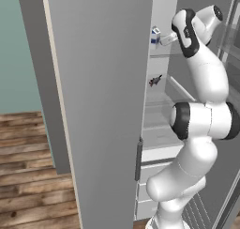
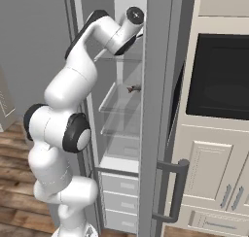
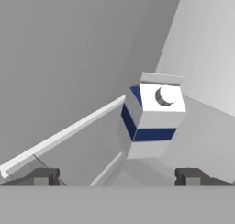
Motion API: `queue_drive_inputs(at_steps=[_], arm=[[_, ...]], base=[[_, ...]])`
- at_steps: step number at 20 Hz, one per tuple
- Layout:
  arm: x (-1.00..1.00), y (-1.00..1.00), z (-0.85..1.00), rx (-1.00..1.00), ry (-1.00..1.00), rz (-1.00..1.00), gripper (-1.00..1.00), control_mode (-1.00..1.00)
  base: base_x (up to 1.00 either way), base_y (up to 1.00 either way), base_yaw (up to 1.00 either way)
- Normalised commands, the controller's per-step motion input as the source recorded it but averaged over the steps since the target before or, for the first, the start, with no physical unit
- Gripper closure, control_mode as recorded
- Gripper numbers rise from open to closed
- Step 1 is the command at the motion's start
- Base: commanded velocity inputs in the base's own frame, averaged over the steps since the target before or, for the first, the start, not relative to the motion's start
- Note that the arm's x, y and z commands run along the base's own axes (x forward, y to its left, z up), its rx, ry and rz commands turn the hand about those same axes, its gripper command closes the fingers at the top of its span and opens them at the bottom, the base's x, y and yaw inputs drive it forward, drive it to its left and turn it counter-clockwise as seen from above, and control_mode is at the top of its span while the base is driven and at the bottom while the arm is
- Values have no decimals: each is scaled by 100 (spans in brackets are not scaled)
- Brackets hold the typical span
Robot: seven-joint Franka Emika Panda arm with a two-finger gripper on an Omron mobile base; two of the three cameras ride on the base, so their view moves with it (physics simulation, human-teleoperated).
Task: Take out the milk from the fridge and place it on the tray on the counter. Then take the sugar cube near the tray and place it in the tray.
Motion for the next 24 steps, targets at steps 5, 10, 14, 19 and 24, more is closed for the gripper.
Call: queue_drive_inputs(at_steps=[5, 10, 14, 19, 24], arm=[[48, 0, -2, 2, 0, 0, -100, -100], [36, 0, -1, 3, 0, 0, -100, -100], [36, 0, 0, 0, 0, 0, -100, -100], [26, 2, 0, 1, 0, 2, -100, -100], [8, 0, 0, 3, 0, 7, -100, -100]], base=[[0, 0, 0], [0, 0, 0], [0, 0, 0], [0, 0, 0], [0, 0, 0]])
